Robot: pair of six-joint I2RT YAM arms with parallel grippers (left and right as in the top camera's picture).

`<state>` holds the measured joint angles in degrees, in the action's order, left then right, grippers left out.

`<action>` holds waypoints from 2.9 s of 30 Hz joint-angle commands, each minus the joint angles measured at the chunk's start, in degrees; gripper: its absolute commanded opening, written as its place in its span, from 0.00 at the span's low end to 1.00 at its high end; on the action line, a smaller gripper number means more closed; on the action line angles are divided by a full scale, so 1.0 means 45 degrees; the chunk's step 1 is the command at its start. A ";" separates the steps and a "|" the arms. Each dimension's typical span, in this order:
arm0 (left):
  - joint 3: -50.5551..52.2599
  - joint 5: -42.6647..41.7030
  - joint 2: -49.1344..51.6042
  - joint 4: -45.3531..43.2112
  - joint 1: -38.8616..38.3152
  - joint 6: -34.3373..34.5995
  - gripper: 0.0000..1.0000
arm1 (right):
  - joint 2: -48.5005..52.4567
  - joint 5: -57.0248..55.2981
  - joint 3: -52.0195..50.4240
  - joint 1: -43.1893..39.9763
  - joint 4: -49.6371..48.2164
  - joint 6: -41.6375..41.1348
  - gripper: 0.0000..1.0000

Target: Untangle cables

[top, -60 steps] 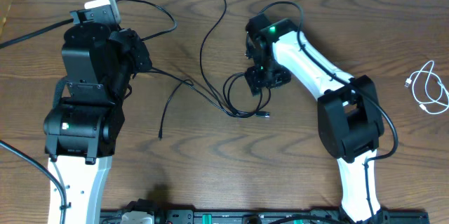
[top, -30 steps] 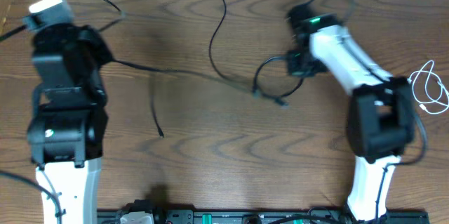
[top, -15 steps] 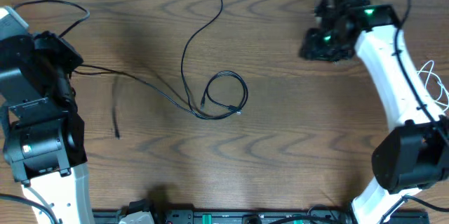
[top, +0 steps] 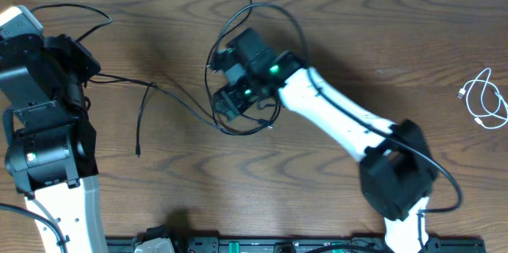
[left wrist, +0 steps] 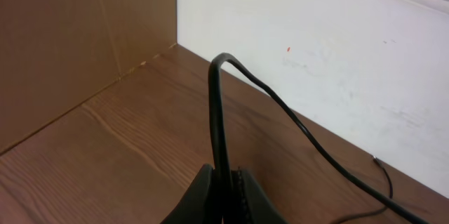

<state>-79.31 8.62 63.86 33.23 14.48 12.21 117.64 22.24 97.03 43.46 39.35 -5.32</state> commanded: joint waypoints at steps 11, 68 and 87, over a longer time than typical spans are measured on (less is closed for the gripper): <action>-0.0175 -0.0160 0.0029 -0.0015 0.0049 0.0126 0.08 | 0.2443 -0.0821 0.0019 0.1297 -0.1549 -0.4172 0.38; -0.0175 -0.0962 0.0457 0.0597 0.0039 0.0131 0.07 | 0.0189 0.0029 0.0102 -0.1559 0.0214 -0.4556 0.01; -0.0175 -0.1307 0.3774 0.2307 0.0039 0.0656 0.08 | -0.6625 -0.6008 0.0102 -1.2444 0.1919 -0.1904 0.01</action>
<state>-79.42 2.31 81.23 43.48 14.48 15.03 88.25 -4.34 97.38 -9.32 48.47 -17.19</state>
